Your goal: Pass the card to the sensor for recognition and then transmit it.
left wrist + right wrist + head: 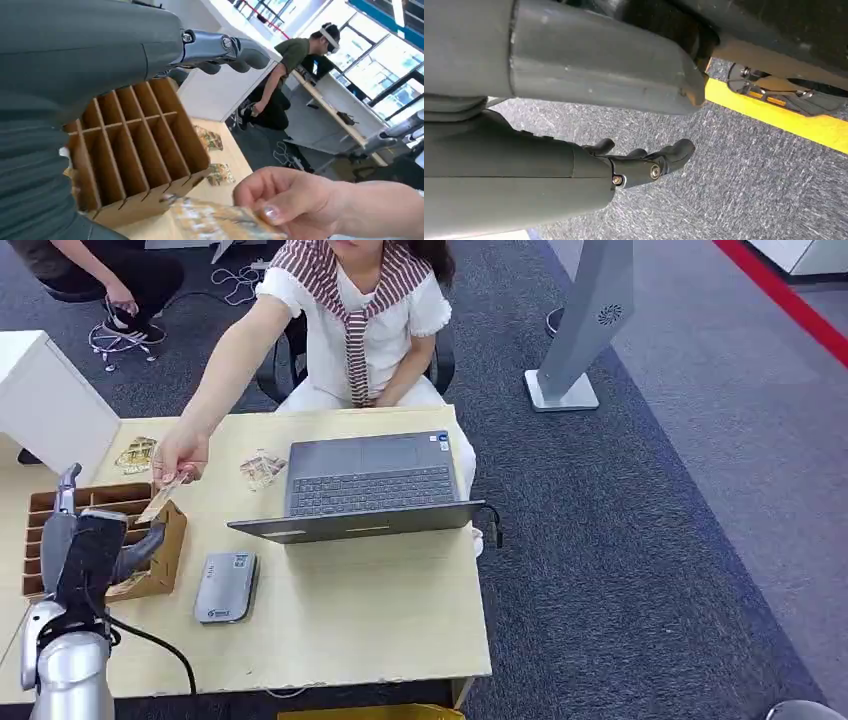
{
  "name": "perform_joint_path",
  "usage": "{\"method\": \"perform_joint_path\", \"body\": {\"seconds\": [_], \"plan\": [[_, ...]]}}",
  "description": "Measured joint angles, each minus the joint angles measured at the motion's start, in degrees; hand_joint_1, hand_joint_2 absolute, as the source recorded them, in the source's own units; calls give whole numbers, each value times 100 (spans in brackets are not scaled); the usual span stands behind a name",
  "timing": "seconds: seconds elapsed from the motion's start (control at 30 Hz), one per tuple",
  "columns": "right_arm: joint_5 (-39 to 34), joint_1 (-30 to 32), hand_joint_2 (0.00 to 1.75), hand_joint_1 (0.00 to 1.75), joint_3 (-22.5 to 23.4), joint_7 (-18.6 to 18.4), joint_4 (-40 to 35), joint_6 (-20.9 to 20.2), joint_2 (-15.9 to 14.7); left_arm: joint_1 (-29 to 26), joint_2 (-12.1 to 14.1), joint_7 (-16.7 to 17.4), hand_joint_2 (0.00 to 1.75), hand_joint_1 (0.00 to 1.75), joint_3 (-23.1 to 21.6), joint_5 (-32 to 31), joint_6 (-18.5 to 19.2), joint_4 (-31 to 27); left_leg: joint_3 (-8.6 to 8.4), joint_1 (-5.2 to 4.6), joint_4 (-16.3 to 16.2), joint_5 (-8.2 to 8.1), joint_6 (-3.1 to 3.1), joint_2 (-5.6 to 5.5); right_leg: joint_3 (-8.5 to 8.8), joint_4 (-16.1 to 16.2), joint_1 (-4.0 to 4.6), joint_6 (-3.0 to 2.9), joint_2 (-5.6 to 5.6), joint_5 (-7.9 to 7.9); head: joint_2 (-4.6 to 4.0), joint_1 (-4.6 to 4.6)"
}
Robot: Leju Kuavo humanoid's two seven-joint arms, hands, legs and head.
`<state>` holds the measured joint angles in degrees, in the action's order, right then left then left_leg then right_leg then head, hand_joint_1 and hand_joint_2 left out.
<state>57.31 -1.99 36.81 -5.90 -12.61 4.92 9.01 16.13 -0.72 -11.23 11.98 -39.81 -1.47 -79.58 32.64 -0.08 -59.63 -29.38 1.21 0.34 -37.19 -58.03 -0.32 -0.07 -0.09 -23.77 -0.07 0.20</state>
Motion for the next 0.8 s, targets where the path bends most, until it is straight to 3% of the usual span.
{"method": "perform_joint_path", "body": {"seconds": [0.27, 0.8], "plan": [[232, -14, 0, 0, -114, -66, 22, -74, 13, 832, 347, 424, 175, 0, -487, -796, -660, 877, 2, 0, -1, 2, -1, 0, 2, -2, 0, -2, 1, 2, 0, 0], [590, -61, 0, 0, -256, -219, 48, -129, 20, 1988, 854, 974, 175, 0, -1062, -1925, -1658, 2127, 7, 1, -5, 13, 1, 7, -7, -5, 2, -8, 6, 12, -2, 2]]}}
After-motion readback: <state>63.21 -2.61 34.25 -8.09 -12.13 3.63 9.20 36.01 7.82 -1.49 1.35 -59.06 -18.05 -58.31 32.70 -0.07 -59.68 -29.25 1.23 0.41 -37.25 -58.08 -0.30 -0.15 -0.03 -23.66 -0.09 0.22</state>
